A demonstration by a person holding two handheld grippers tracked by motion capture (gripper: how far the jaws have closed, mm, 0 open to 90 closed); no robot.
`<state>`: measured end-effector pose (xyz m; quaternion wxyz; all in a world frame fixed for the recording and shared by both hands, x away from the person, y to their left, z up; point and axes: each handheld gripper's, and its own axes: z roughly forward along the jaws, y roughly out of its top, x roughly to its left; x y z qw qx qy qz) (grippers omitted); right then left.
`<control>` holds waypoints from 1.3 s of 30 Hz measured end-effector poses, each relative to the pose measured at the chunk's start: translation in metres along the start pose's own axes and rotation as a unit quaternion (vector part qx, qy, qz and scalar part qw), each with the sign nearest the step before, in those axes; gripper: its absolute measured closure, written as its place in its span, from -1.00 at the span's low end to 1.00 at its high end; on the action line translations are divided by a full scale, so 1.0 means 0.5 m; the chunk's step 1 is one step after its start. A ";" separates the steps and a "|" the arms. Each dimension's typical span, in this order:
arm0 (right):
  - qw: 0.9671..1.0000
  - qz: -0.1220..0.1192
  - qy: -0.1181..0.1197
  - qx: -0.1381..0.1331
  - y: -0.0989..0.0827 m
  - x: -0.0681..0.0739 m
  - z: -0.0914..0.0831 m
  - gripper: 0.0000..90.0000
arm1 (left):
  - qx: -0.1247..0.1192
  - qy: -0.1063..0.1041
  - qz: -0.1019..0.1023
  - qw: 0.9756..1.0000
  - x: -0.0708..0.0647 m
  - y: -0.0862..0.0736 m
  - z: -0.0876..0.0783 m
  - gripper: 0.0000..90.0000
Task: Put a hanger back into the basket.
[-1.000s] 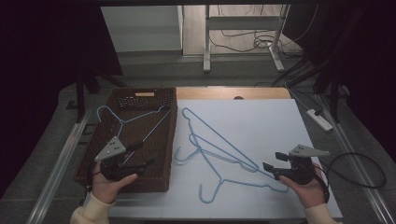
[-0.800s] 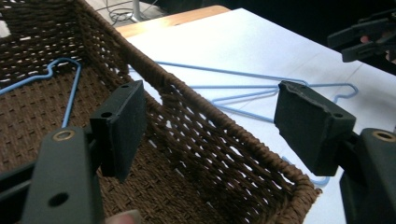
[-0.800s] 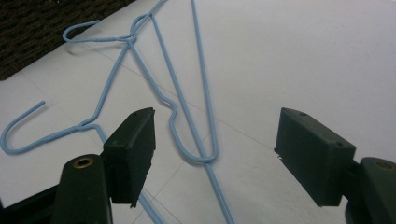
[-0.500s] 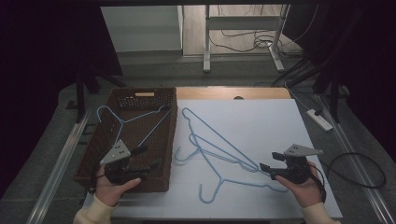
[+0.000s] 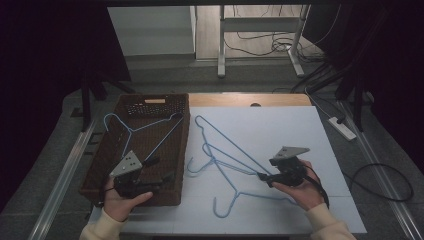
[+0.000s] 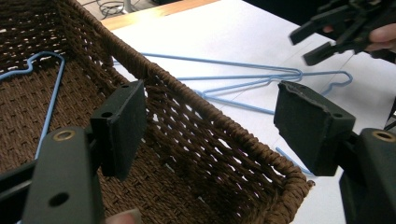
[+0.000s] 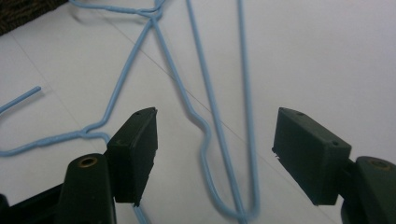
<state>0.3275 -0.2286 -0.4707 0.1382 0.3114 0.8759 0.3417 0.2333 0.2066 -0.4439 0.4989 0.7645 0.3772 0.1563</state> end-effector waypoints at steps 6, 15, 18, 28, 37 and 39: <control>0.999 -0.023 0.020 0.034 0.052 0.012 0.057 -0.25 | 0.002 -0.001 -0.001 1.000 0.002 -0.002 0.002 -0.40; 0.997 -0.036 0.028 0.066 0.093 0.021 0.121 -0.24 | 0.009 -0.007 0.000 1.000 -0.003 -0.008 0.012 -0.40; 0.997 -0.036 0.027 0.069 0.095 0.021 0.132 -0.22 | 0.011 -0.008 0.002 1.000 -0.005 -0.009 0.014 -0.40; 0.995 -0.049 0.032 0.079 0.111 0.025 0.151 -0.06 | 0.008 -0.008 0.002 1.000 -0.006 -0.006 0.012 -0.40; 0.990 -0.098 0.023 0.103 0.130 0.047 0.174 0.09 | 0.006 -0.008 0.001 1.000 -0.005 -0.006 0.010 -0.40; 0.987 -0.111 0.020 0.112 0.133 0.051 0.181 0.13 | 0.006 -0.008 0.001 1.000 -0.003 -0.007 0.009 -0.40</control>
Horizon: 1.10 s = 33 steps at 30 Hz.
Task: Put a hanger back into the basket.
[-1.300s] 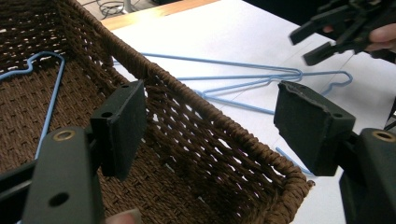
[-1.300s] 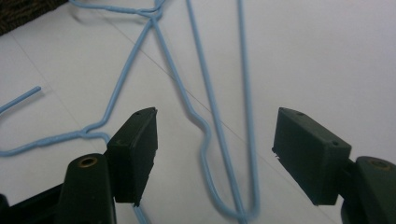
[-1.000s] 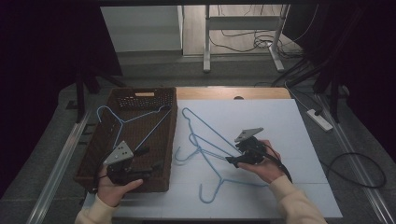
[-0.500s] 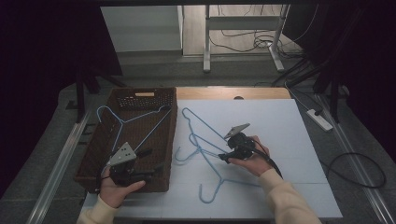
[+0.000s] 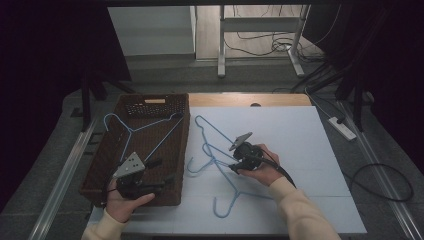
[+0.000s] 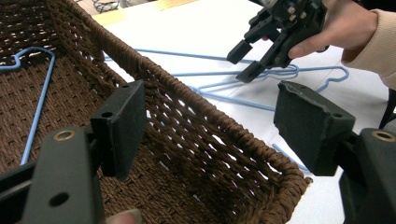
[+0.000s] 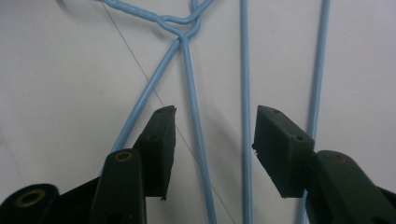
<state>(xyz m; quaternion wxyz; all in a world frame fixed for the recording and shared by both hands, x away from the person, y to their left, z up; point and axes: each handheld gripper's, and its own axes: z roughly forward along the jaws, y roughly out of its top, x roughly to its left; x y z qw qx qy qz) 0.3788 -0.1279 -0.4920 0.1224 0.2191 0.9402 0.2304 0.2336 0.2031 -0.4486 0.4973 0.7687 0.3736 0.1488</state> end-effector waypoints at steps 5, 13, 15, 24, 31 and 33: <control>1.000 -0.017 0.000 0.021 0.006 0.003 0.017 0.20 | 0.000 -0.001 0.001 1.000 0.001 0.000 0.000 -0.40; 0.998 -0.034 0.024 0.045 0.011 -0.003 0.034 0.53 | 0.001 -0.002 0.002 1.000 0.001 0.000 0.001 -0.40; 0.997 -0.038 0.042 0.051 0.015 -0.006 0.035 0.66 | 0.001 -0.002 0.001 1.000 0.001 0.000 0.002 -0.40; 0.992 -0.045 0.081 0.087 0.033 -0.017 0.042 0.93 | 0.002 -0.002 0.002 1.000 -0.001 0.000 0.003 -0.40; 0.993 -0.071 0.066 0.075 0.021 -0.020 0.021 0.95 | 0.000 0.000 0.003 1.000 0.002 -0.001 0.002 -0.40; 0.994 -0.069 0.064 0.062 0.015 -0.027 0.003 0.95 | -0.001 0.000 0.002 1.000 0.003 0.000 0.001 -0.39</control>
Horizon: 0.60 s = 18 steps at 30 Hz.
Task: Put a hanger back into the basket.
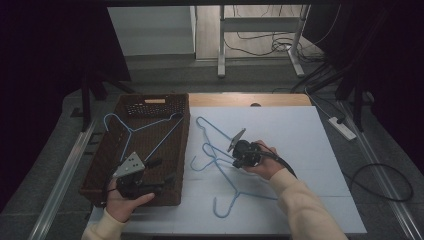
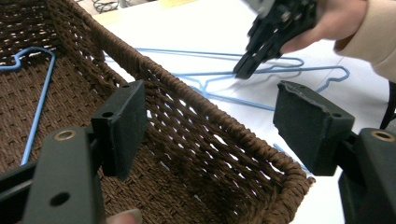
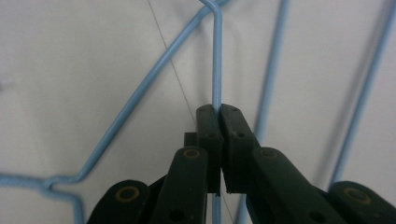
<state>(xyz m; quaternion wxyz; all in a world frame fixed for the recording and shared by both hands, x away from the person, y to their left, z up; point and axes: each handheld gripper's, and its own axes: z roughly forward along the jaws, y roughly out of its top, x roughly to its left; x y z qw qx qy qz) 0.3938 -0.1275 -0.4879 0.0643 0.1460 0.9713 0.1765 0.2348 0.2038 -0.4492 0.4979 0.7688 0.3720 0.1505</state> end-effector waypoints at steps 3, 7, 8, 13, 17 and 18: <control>0.999 0.020 0.007 -0.028 -0.018 -0.010 -0.036 0.96 | -0.002 0.001 -0.001 1.000 0.000 0.000 0.000 -0.39; 0.996 0.049 0.016 -0.070 -0.051 -0.025 -0.088 0.96 | -0.002 0.003 0.003 1.000 -0.002 0.003 0.001 -0.39; 0.996 0.052 0.016 -0.077 -0.057 -0.027 -0.096 0.96 | -0.002 0.004 0.003 1.000 -0.002 0.004 0.001 -0.39; 0.990 0.069 0.025 -0.116 -0.085 -0.031 -0.140 0.96 | -0.006 0.005 0.005 1.000 -0.004 0.011 0.003 -0.38; 0.985 0.075 0.042 -0.152 -0.108 -0.026 -0.179 0.96 | -0.010 0.005 0.010 1.000 -0.009 0.023 0.006 -0.37; 0.983 0.077 0.046 -0.157 -0.113 -0.023 -0.186 0.96 | -0.011 0.006 0.014 1.000 -0.011 0.027 0.007 -0.37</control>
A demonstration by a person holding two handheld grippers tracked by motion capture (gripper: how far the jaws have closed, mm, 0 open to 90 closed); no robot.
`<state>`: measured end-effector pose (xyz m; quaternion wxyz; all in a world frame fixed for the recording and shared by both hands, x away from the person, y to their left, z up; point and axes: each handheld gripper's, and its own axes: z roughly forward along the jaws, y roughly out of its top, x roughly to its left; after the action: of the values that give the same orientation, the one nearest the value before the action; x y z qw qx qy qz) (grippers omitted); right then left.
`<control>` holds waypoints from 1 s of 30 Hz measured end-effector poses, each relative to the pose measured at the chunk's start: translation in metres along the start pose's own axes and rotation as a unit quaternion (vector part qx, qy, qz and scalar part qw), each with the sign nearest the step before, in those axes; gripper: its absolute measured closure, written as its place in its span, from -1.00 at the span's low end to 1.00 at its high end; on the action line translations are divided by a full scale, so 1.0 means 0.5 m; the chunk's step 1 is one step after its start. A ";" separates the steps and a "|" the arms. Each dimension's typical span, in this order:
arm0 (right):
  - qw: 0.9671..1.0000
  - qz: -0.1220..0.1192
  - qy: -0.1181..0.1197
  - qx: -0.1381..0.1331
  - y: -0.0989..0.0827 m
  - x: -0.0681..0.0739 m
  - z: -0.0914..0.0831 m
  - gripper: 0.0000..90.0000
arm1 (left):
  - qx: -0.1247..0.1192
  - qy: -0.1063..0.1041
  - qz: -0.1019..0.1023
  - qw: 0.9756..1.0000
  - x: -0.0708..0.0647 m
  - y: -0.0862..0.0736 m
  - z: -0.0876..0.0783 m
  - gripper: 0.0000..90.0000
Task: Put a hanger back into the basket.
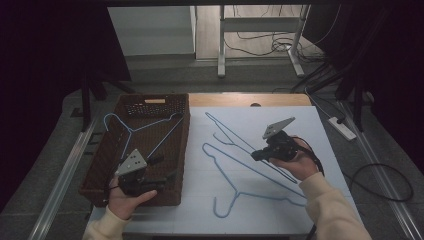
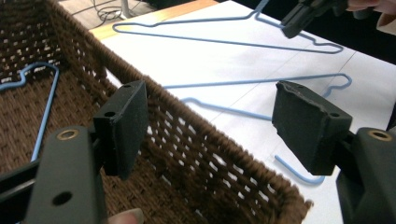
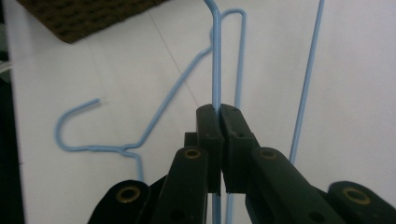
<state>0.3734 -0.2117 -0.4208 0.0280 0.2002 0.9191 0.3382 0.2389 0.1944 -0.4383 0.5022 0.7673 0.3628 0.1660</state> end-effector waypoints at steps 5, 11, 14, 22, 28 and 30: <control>0.999 0.007 0.027 -0.025 -0.020 0.017 -0.040 0.96 | -0.002 -0.004 0.018 1.000 -0.012 0.023 0.011 -0.37; 0.997 0.014 0.062 -0.044 -0.055 0.042 -0.082 0.96 | 0.001 -0.013 0.040 0.999 -0.033 0.052 0.036 -0.37; 0.997 0.016 0.065 -0.047 -0.064 0.048 -0.091 0.96 | 0.004 -0.019 0.051 0.999 -0.043 0.064 0.050 -0.37; 0.995 0.024 0.084 -0.055 -0.092 0.057 -0.110 0.96 | 0.010 -0.020 0.062 0.998 -0.048 0.091 0.083 -0.37; 0.993 0.028 0.103 -0.057 -0.102 0.061 -0.118 0.96 | 0.025 -0.024 0.091 0.995 -0.059 0.123 0.126 -0.34; 0.992 0.027 0.109 -0.055 -0.103 0.062 -0.120 0.96 | 0.037 -0.032 0.101 0.994 -0.064 0.131 0.147 -0.34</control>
<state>0.3156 -0.2718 -0.4048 -0.0706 0.1847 0.8911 0.4085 0.2882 0.1085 -0.4090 0.4657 0.8227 0.2733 0.1776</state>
